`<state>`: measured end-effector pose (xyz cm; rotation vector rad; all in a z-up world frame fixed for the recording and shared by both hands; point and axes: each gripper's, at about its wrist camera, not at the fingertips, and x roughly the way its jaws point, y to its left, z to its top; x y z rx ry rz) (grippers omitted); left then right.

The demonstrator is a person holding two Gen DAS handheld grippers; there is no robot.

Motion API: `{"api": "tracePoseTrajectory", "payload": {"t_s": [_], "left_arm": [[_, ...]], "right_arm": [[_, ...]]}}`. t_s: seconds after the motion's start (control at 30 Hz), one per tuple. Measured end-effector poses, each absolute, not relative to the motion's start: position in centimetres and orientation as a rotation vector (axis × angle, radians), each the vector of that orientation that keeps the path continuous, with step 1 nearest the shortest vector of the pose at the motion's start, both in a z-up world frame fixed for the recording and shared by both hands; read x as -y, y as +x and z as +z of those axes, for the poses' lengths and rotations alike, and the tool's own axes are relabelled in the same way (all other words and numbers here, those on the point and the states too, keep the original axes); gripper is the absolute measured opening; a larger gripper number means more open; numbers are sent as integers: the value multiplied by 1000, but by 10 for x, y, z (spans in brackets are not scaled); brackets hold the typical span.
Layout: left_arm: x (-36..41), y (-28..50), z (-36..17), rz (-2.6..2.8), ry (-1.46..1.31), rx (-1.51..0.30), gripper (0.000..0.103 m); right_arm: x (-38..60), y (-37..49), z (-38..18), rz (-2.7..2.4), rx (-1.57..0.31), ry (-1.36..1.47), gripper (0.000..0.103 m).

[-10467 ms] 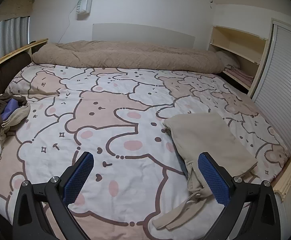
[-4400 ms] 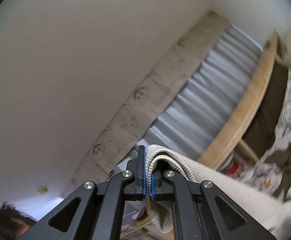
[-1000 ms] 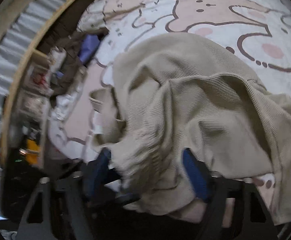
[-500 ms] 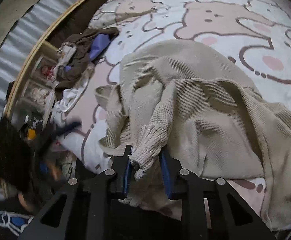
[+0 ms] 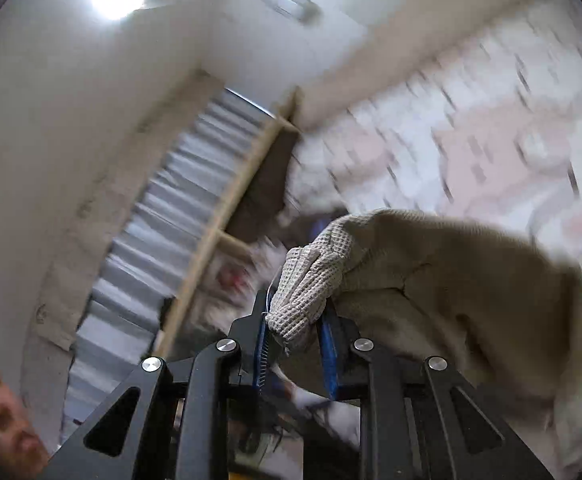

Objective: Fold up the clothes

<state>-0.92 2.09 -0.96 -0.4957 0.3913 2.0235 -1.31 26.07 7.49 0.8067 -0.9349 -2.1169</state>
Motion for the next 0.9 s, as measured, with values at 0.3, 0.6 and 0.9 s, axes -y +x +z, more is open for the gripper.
{"api": "tracePoseTrajectory", "payload": {"t_s": [0.3,0.6,0.9], "left_arm": [[22,1,53,2117,-297,-234,78],[65,2,92,2216,-191,-178,89],[22,-2,19,2135,-440,-174,89]], "right_arm": [[-249,-38,279,-2128,695,298,23],[-259,34,337,-2202,461,76,1],[-249,-54,82,-2321,541,1062,1]]}}
